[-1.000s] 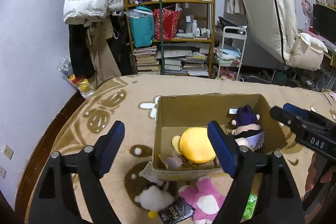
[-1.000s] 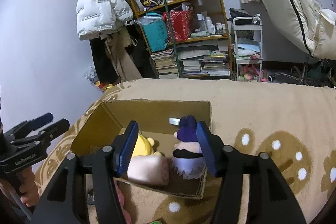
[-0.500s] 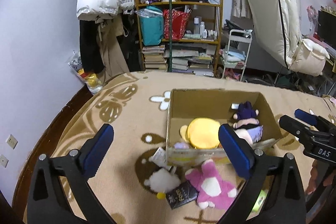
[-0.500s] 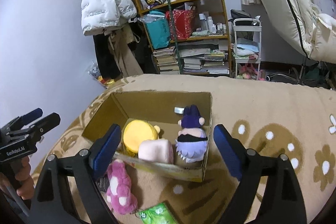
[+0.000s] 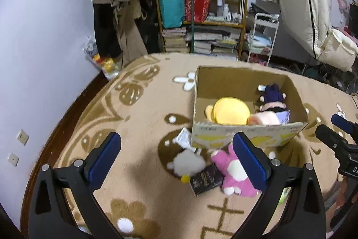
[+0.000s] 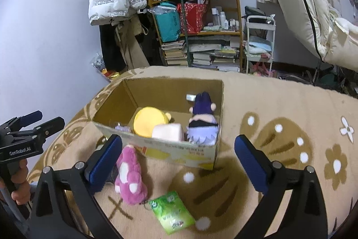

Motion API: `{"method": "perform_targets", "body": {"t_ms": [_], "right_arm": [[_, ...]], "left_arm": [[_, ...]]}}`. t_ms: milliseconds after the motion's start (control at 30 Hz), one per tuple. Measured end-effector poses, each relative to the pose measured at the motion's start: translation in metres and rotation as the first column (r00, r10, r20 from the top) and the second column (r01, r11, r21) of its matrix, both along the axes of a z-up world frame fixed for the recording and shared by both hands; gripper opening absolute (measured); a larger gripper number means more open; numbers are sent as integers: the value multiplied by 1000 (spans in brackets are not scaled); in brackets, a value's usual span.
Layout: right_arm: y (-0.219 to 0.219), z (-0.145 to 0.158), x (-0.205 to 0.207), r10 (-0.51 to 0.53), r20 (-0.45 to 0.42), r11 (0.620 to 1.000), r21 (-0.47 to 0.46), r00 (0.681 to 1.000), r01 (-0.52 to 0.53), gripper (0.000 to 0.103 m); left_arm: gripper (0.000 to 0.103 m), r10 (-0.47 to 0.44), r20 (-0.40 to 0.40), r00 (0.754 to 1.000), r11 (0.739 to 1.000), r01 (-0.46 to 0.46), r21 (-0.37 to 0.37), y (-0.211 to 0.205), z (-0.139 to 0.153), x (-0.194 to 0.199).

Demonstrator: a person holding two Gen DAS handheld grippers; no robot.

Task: Organize soft objects
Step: 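Withdraw both tools from the box toward the tissue packs, then close the right tool on the green tissue pack while the left tool grips the white fluffy plush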

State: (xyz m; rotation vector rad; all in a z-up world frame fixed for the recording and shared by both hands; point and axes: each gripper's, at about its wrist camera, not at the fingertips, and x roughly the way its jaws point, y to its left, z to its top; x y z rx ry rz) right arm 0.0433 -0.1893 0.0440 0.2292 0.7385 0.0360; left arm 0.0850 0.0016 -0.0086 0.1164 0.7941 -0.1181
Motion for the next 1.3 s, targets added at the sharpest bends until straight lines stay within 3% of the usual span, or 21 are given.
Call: {"method": "perform_targets", "body": {"t_ms": [267, 633, 867, 1300], "right_arm": [[6, -13, 2, 7, -57, 1000, -3, 998, -7, 103], [9, -40, 17, 14, -171, 1000, 11, 985, -13, 103], [20, -62, 24, 70, -279, 998, 25, 958, -66, 103], [29, -100, 31, 104, -456, 994, 16, 884, -108, 103]], "left_arm": [[99, 1, -125, 992, 1000, -3, -19, 8, -24, 15], [99, 15, -229, 973, 999, -7, 35, 1, -58, 39], [99, 39, -286, 957, 996, -15, 84, 1, -81, 51], [99, 28, -387, 922, 995, 12, 102, -6, -109, 65]]}}
